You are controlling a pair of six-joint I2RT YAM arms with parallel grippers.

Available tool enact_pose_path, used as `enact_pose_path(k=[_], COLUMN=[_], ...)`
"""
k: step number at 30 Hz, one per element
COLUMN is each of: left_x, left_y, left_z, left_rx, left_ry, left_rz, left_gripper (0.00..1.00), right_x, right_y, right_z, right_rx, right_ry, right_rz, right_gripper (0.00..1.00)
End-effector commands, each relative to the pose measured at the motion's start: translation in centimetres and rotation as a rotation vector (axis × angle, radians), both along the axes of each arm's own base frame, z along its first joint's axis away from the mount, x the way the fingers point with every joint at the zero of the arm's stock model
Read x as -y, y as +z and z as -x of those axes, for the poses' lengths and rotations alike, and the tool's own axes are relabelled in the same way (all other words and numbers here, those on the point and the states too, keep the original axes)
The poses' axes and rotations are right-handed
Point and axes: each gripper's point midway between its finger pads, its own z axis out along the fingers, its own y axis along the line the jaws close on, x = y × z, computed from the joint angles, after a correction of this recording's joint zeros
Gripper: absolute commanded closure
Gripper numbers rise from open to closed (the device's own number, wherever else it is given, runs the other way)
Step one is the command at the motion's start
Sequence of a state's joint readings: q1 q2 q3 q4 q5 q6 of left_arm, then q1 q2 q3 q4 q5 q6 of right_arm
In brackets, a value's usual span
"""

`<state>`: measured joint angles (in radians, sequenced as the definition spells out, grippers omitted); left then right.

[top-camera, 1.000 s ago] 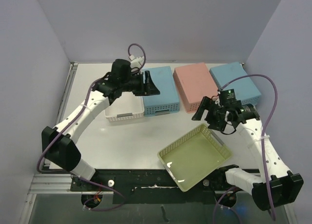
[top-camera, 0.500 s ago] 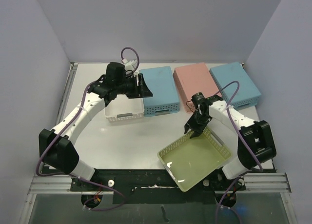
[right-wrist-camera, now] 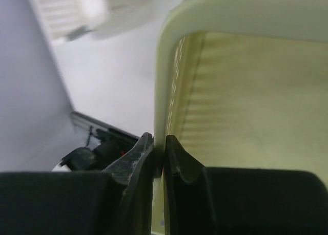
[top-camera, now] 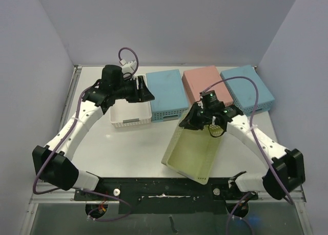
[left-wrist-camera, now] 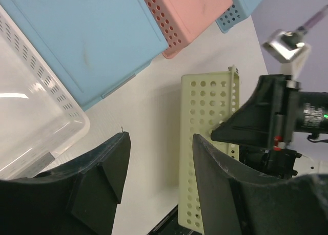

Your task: Turn the large container upside down

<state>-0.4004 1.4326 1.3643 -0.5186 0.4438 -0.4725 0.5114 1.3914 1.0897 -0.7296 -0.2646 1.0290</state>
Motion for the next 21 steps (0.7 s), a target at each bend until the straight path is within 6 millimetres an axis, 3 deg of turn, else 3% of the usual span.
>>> enact_pose_path(k=[1,5,9,16,21], left_x=[-0.3,-0.5,-0.2,-1.0,-1.1], left_y=[2.8,2.3,2.5,2.7,2.0], left_z=[0.0,-0.5,-0.7,-0.8,-0.5], left_rx=[0.102,0.077,0.071,0.083,0.064], left_ry=[-0.009,0.012,0.003,0.021,0.007], left_rz=[0.046,0.069,0.078,0.072,0.079], left_gripper=[0.49,0.49,0.50,0.50,0.50], right_x=[-4.3,-6.5,-8.7,-9.0,-7.9], right_y=[12.1,17.5,20.8,20.0,18.1], right_z=[-2.5,-0.9,1.3,3.8,8.3], right_rx=[0.531,0.703,0.769,0.738,0.647], right_ry=[0.149,0.310,0.482,0.583,0.745], right_rz=[-0.386,-0.555,-0.742,-0.902,-1.103], right_gripper=[1.00,1.00,1.00,1.00,1.00])
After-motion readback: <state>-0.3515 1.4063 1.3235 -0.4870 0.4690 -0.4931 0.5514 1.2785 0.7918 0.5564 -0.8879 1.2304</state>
